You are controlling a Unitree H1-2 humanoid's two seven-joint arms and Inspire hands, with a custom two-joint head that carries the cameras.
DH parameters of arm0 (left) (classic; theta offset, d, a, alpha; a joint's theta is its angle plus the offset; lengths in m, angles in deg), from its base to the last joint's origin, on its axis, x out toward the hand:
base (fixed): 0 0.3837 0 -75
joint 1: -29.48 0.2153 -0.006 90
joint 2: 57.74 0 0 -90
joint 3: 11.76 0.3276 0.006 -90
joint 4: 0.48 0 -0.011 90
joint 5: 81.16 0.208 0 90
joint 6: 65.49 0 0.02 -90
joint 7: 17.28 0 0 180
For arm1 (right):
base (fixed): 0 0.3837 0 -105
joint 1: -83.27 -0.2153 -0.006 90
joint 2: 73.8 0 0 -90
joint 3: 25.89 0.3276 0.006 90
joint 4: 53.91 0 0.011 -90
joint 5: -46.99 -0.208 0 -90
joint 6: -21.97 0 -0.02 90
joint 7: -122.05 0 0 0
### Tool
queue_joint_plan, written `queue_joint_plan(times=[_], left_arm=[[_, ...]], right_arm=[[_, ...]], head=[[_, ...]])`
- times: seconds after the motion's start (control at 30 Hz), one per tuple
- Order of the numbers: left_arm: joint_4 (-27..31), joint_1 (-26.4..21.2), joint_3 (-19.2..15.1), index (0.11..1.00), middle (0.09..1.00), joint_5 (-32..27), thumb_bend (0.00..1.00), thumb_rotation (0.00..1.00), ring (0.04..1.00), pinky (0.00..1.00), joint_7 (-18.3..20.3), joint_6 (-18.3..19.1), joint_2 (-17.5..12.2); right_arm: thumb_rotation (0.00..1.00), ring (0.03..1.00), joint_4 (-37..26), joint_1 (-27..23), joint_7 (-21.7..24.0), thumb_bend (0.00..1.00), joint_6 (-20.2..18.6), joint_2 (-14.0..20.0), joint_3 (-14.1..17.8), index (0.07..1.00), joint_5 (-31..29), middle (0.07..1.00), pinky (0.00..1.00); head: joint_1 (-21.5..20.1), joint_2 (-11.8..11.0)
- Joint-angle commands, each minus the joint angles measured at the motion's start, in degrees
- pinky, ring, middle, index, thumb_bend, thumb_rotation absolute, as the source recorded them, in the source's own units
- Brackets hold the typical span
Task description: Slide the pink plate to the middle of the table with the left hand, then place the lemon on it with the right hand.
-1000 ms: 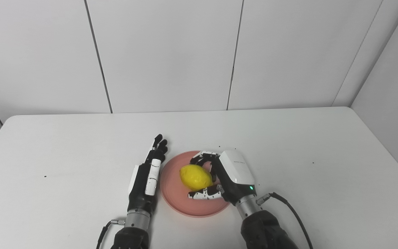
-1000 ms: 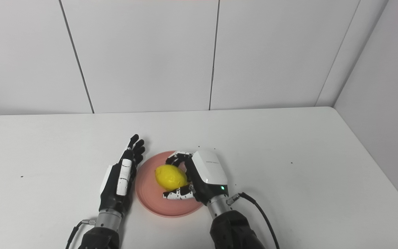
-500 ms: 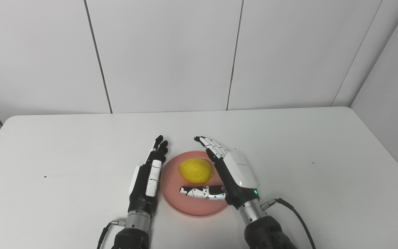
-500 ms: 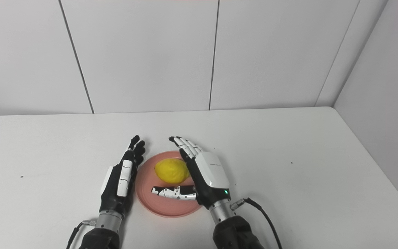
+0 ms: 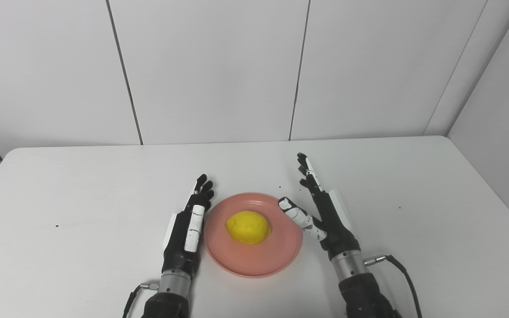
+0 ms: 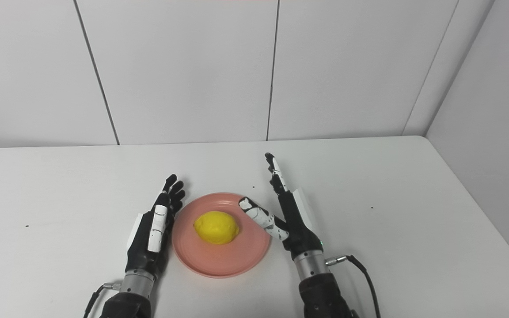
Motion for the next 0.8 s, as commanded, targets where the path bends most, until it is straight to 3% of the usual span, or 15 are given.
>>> queue_joint_plan(times=[0.0,0.2,0.43,0.6,0.77], left_arm=[[0.2,1.0,-0.4,0.963,0.960,-0.5,0.73,1.00,0.965,0.99,0.4,-0.3,-0.6],[-0.1,0.8,-0.6,0.963,0.958,-0.4,0.74,1.00,0.965,0.99,0.4,-0.4,-0.8],[0.0,0.8,-0.7,0.967,0.962,-0.3,0.77,1.00,0.970,0.98,0.4,-0.4,-1.0],[0.0,0.7,-0.7,0.965,0.962,0.0,0.77,1.00,0.971,0.98,0.3,-0.4,-1.2],[0.2,0.6,-0.9,0.961,0.961,-0.3,0.76,1.00,0.966,0.98,0.3,-0.5,-1.1]], right_arm=[[0.99,0.966,-0.5,-0.9,-0.6,0.70,2.7,-0.2,1.2,0.982,-0.9,0.973,0.93],[0.96,0.928,1.8,-0.9,-0.3,0.69,3.9,-1.3,3.1,0.962,-4.5,0.953,0.87],[1.00,0.964,3.5,-0.8,1.2,0.70,4.3,-1.9,3.4,0.974,-8.5,0.974,0.96],[1.00,0.959,3.6,-0.3,1.9,0.72,3.2,-2.4,3.0,0.973,-9.3,0.970,0.97],[1.00,0.944,3.6,0.2,2.2,0.67,4.1,-2.8,2.5,0.968,-9.0,0.968,0.93]], head=[[-0.2,-0.1],[-0.3,-0.2],[-0.3,-0.4],[-0.4,-0.1],[-0.3,0.1]])
